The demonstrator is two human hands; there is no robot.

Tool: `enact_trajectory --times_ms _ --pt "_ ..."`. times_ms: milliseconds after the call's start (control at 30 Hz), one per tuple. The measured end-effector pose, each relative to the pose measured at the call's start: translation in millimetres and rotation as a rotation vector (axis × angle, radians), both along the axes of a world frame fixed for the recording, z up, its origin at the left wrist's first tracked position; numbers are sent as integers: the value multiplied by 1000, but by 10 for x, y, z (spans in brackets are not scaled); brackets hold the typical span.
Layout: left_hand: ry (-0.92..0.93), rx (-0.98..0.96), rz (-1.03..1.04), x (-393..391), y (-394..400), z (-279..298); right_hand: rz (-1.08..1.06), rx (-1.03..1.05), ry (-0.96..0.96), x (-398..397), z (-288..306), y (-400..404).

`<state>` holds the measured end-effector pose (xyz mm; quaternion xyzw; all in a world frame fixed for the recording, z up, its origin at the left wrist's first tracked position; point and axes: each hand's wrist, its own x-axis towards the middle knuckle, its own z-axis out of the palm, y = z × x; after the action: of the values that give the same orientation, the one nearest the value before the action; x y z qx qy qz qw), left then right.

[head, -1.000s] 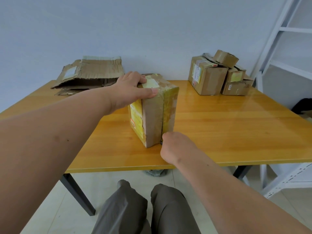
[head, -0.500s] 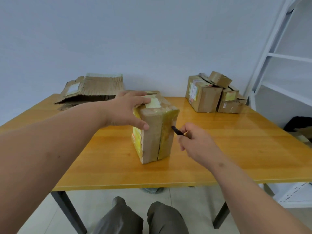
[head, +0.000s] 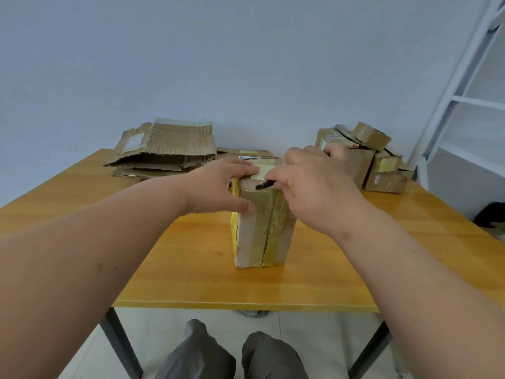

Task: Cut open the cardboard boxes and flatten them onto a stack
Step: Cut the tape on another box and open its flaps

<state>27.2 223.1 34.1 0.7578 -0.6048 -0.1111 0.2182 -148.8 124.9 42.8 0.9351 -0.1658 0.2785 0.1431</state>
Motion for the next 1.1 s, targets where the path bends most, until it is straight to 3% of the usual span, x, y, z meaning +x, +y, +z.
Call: enact_trajectory --times_ms 533,767,867,933,1000,1100 --pt "68 -9 14 -31 -13 -35 -7 -49 267 -127 189 -181" --pt "81 -21 13 -64 -31 -23 -50 -45 227 -326 147 -369" --pt "102 -37 29 -27 1 -31 -171 -90 198 -466 97 -536" --pt "125 -48 31 7 25 -51 -276 73 43 -546 29 -609" --pt "127 -64 22 0 23 -78 -273 424 -135 -537 -93 -590" --pt "119 -91 25 -38 -10 -113 -182 843 -182 -417 -374 -473"
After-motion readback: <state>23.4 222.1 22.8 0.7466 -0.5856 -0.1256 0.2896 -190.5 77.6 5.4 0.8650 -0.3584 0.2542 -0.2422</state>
